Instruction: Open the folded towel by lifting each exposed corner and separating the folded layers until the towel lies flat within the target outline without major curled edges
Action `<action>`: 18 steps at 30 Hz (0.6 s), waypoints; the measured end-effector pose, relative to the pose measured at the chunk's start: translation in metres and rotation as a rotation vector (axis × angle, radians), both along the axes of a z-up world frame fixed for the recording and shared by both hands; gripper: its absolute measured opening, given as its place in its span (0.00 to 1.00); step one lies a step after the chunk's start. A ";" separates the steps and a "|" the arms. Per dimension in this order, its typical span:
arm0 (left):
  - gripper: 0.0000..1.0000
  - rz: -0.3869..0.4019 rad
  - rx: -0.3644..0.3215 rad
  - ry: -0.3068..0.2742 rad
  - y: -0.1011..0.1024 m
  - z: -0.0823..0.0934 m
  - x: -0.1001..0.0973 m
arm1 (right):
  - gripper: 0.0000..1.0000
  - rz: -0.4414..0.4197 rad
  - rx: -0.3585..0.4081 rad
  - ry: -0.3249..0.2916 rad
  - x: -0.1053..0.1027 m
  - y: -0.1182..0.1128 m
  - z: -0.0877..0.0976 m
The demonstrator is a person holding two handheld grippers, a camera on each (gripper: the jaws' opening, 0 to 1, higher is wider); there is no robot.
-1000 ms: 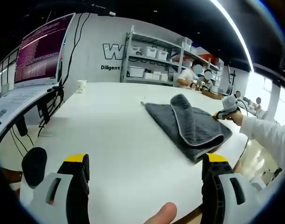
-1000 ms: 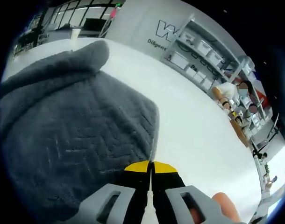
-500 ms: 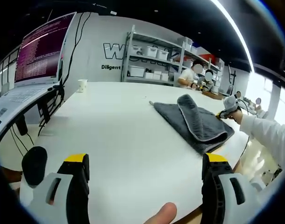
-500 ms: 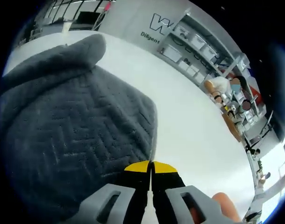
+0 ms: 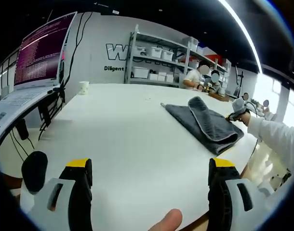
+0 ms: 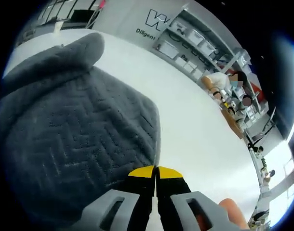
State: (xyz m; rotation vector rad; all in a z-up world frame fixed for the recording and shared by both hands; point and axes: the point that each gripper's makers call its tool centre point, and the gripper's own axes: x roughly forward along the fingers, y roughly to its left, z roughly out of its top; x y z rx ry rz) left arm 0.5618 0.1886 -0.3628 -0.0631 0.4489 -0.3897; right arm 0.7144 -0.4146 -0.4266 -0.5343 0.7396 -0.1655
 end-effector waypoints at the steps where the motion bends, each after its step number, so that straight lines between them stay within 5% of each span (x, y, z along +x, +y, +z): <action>1: 1.00 0.000 0.002 0.003 0.000 -0.001 0.000 | 0.00 -0.006 -0.001 -0.001 -0.005 0.001 0.000; 18: 1.00 -0.007 0.015 0.014 0.001 -0.002 -0.003 | 0.00 -0.064 -0.047 0.003 -0.015 -0.027 0.001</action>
